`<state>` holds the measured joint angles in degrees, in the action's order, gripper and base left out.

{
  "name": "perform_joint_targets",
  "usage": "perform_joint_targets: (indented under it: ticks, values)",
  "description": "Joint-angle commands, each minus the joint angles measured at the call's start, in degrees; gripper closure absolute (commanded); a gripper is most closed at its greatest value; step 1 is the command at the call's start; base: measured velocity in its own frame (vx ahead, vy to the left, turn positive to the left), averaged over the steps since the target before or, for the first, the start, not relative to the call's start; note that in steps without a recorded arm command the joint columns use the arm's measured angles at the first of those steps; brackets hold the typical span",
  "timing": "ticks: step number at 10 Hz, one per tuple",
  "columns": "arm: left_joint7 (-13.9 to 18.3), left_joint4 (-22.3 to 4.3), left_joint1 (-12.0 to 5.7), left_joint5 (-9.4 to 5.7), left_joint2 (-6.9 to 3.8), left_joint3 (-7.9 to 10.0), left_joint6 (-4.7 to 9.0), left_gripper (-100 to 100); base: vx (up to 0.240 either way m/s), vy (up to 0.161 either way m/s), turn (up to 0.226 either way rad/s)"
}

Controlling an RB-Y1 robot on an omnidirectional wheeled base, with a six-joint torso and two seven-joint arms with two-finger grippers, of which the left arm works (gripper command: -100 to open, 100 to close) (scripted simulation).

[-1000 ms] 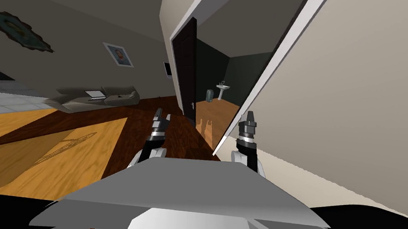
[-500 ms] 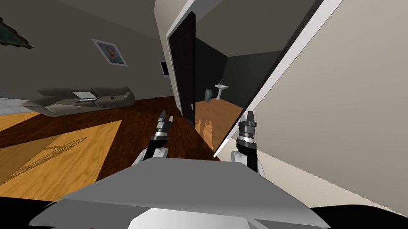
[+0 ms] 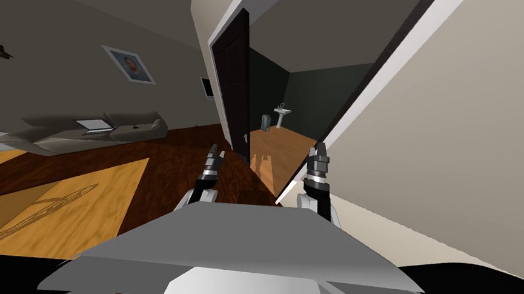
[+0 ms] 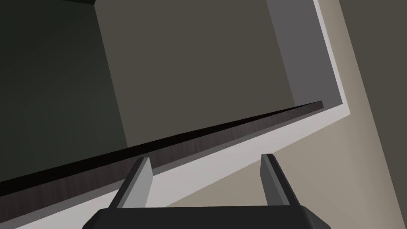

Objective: Push the door open

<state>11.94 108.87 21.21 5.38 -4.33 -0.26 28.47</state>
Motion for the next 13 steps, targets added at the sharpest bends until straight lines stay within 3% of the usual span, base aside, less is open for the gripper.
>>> perform_joint_targets:
  ticks: [1, 13]
  values:
    - [0.40, -2.18, -0.89, 0.52, -0.27, 0.03, 0.81, -100, 0.077, 0.084, -0.061]
    - [3.06, -17.90, -7.24, 4.72, -1.74, -0.20, 5.83, -100, 0.087, 0.078, -0.075]
